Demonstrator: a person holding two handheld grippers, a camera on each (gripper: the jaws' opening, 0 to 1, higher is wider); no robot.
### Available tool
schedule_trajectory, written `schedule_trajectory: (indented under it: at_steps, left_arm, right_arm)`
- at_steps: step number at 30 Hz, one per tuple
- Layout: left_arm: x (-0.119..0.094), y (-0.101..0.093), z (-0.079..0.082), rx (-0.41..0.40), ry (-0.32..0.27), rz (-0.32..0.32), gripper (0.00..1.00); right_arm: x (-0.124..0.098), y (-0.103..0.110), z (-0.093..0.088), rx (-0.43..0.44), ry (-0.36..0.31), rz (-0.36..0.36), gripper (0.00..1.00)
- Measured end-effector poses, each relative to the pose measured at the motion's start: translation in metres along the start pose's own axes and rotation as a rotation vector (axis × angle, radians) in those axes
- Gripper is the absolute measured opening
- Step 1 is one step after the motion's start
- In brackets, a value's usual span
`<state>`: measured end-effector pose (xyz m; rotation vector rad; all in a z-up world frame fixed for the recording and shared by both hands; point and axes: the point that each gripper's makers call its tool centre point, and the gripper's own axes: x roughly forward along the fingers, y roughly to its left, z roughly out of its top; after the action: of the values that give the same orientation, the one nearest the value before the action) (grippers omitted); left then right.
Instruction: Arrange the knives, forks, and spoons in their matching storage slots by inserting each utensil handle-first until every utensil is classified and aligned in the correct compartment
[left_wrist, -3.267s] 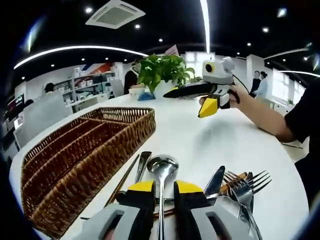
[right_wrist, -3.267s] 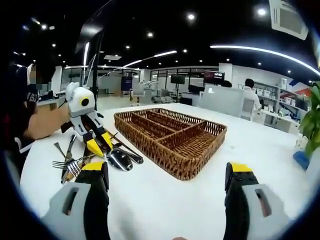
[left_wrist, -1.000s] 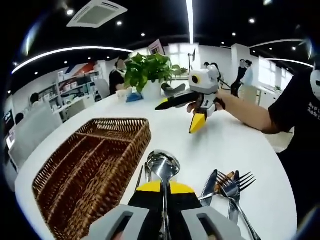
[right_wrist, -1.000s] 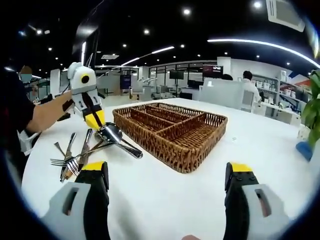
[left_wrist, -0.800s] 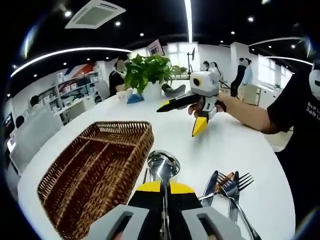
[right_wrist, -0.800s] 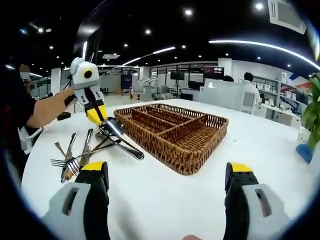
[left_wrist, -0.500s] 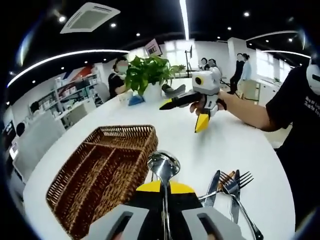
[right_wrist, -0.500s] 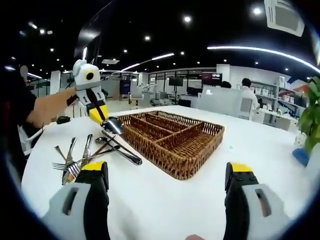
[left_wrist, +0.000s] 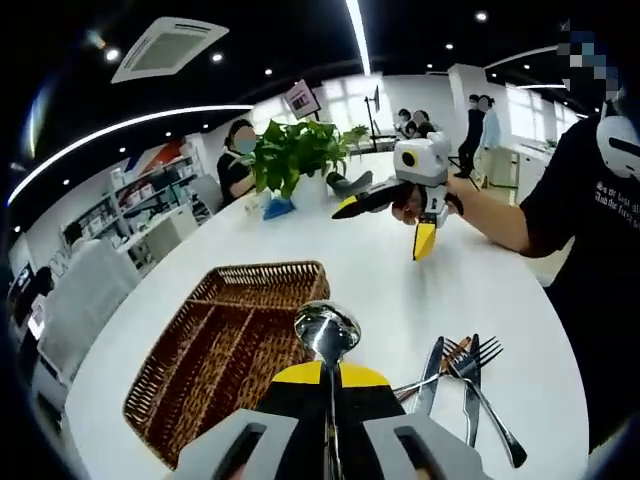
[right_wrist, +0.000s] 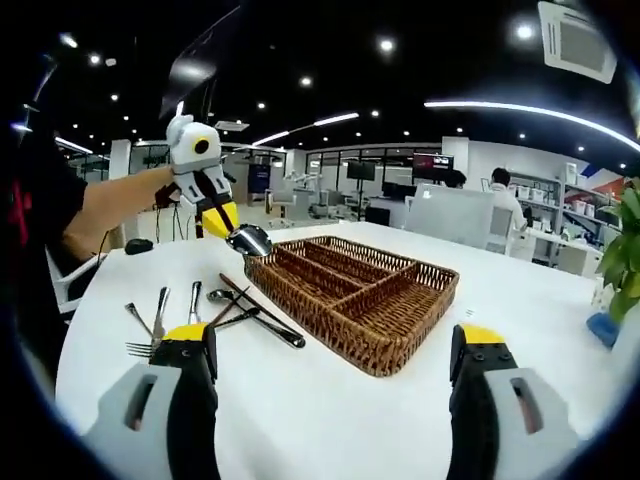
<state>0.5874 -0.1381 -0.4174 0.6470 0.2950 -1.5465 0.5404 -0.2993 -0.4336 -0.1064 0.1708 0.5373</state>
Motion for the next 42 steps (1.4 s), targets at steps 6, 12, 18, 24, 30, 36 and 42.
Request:
schedule_trajectory:
  at_steps: [6, 12, 18, 24, 30, 36, 42]
  left_arm:
    - [0.006, -0.004, -0.001, 0.041, 0.008, -0.008, 0.00]
    - [0.004, -0.007, 0.001, 0.058, 0.024, -0.016, 0.00]
    - [-0.002, -0.002, 0.007, 0.070, 0.012, 0.000, 0.00]
    - [-0.002, 0.000, 0.016, 0.099, -0.006, -0.010, 0.00]
    - [0.009, 0.002, 0.009, 0.104, 0.013, -0.027, 0.00]
    - [0.016, 0.012, 0.010, 0.091, -0.011, -0.043, 0.00]
    - [0.023, 0.023, 0.003, 0.109, -0.018, -0.056, 0.00]
  right_arm:
    - [-0.001, 0.002, -0.008, -0.018, 0.032, -0.004, 0.99]
    - [0.000, 0.000, -0.008, -0.016, 0.029, -0.017, 0.99]
    - [-0.001, -0.004, -0.004, -0.022, 0.016, -0.032, 0.99]
    - [-0.001, -0.004, -0.003, -0.001, 0.004, -0.022, 0.99]
    - [0.000, -0.001, -0.001, 0.007, -0.004, -0.009, 0.99]
    - [0.002, -0.001, -0.004, 0.013, 0.004, -0.005, 0.99]
    - [0.003, 0.001, -0.007, 0.012, 0.012, 0.001, 0.99]
